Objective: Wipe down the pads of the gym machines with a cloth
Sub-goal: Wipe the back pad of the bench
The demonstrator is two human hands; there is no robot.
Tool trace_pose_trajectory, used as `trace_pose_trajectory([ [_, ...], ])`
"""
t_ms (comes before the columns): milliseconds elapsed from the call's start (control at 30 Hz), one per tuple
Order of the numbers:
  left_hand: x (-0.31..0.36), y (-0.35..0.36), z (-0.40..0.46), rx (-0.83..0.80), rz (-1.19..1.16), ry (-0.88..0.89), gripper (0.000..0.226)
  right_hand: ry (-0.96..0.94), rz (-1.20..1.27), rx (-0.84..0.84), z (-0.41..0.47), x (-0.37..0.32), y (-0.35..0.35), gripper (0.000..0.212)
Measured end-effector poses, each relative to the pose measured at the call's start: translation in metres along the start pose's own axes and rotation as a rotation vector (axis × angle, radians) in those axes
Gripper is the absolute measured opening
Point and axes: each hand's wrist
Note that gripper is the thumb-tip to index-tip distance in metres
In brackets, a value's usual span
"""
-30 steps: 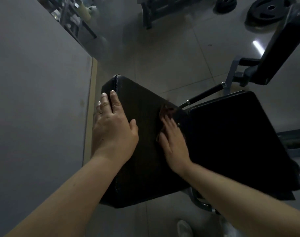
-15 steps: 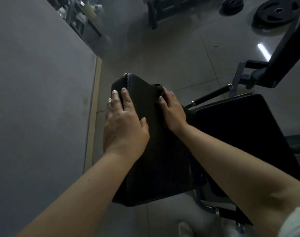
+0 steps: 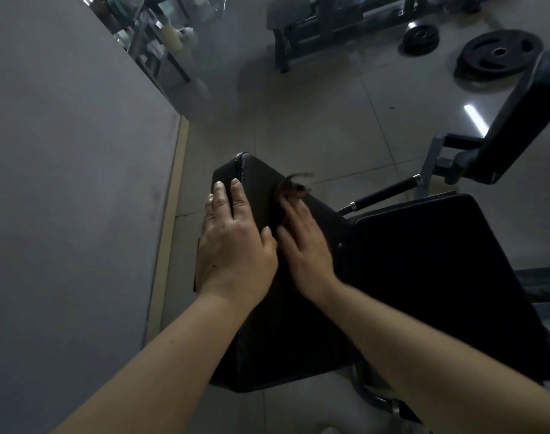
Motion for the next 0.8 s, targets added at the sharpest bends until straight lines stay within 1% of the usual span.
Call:
trace_pose_trajectory([
  [100,0.000,0.001,0.000,0.003,0.003,-0.003,0.077,0.076,0.013,0.000,0.043,0.003,0.004,0.061],
  [167,0.000,0.001,0.000,0.005,0.002,-0.003,0.077,0.088,0.008,0.003,0.044,0.002,0.004,0.065],
  [233,0.000,0.001,0.000,0.004,-0.013,0.002,0.076,0.057,-0.009,0.001,0.015,0.003,0.000,0.059],
  [300,0.000,0.000,0.000,0.013,-0.071,-0.005,0.071,-0.038,-0.011,-0.036,-0.042,0.001,-0.007,0.052],
  [367,0.000,-0.001,0.000,0.038,-0.142,-0.019,0.064,-0.159,-0.016,-0.072,-0.100,-0.002,-0.010,0.051],
  [433,0.000,-0.001,0.000,0.058,-0.182,-0.024,0.060,-0.191,-0.008,-0.082,-0.119,-0.004,-0.010,0.050],
  [500,-0.001,0.000,0.000,0.065,-0.192,-0.021,0.059,-0.200,-0.016,-0.076,-0.086,-0.010,-0.009,0.051],
  [600,-0.004,0.003,0.002,0.084,-0.233,-0.020,0.056,-0.137,-0.034,-0.077,0.002,-0.036,0.002,0.055],
  [633,-0.004,0.003,0.001,0.100,-0.297,-0.029,0.054,-0.117,-0.052,-0.075,0.029,-0.046,0.005,0.056],
  [700,-0.004,-0.001,-0.002,0.156,-0.528,-0.073,0.051,-0.101,-0.094,-0.095,0.064,-0.061,0.013,0.052],
  [733,-0.004,-0.004,-0.004,0.189,-0.650,-0.098,0.050,-0.100,-0.110,-0.098,0.069,-0.065,0.017,0.050],
  [800,-0.006,-0.008,-0.009,0.248,-0.806,-0.129,0.049,-0.105,-0.108,-0.083,0.054,-0.068,0.018,0.048],
])
Point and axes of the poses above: each hand's wrist, its own z-axis towards the middle knuckle, its own y-axis out of the palm, x = y × z, and after that the axes turned 6 degrees about x, right-handed
